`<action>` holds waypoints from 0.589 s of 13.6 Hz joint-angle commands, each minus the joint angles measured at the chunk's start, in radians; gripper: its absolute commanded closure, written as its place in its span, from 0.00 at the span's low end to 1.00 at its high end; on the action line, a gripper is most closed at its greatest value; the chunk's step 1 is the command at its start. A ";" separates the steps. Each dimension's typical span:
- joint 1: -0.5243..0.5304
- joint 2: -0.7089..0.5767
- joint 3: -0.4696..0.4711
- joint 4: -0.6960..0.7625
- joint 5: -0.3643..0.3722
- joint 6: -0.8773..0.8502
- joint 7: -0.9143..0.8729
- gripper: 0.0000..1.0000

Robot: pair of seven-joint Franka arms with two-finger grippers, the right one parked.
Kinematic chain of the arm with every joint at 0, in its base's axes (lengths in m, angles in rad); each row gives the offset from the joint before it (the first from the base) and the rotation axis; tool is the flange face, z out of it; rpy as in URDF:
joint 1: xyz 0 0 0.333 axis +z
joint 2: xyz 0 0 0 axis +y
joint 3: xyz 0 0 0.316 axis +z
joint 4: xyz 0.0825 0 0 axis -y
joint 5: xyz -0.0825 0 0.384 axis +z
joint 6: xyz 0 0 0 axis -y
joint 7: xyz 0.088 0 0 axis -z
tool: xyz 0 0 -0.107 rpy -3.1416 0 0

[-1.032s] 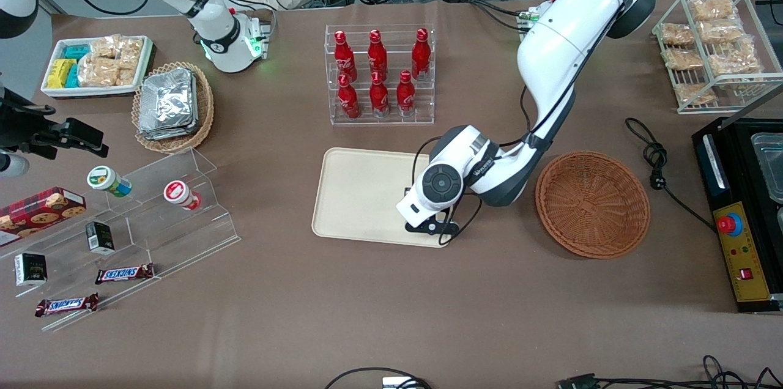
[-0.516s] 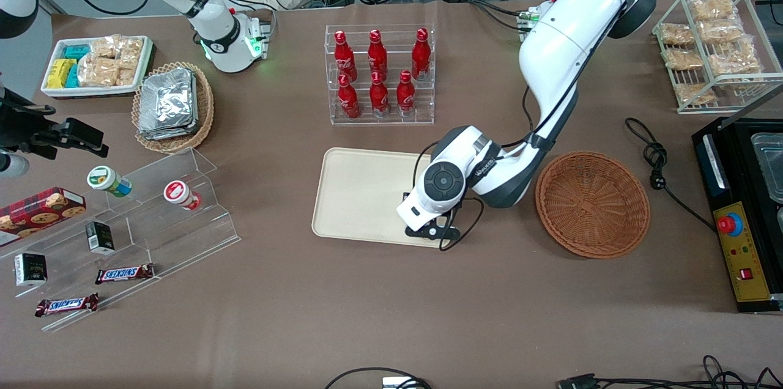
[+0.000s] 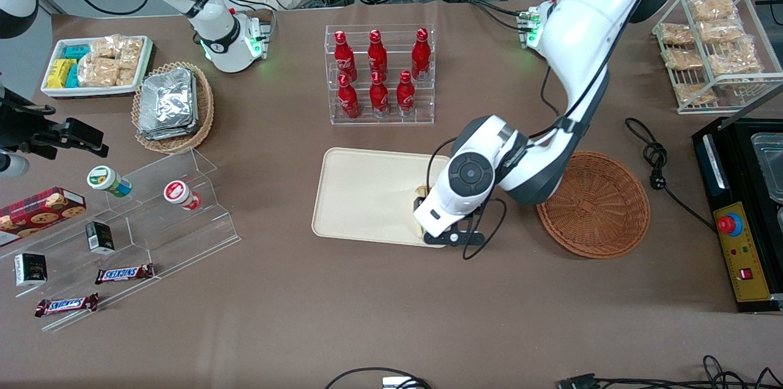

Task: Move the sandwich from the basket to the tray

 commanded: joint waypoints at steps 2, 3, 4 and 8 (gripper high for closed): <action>0.053 -0.230 0.004 -0.242 0.015 -0.009 -0.007 0.00; 0.080 -0.336 0.004 -0.374 0.015 0.030 0.010 0.00; 0.114 -0.425 0.003 -0.495 0.015 0.087 0.033 0.00; 0.234 -0.588 0.003 -0.555 -0.005 -0.056 0.172 0.00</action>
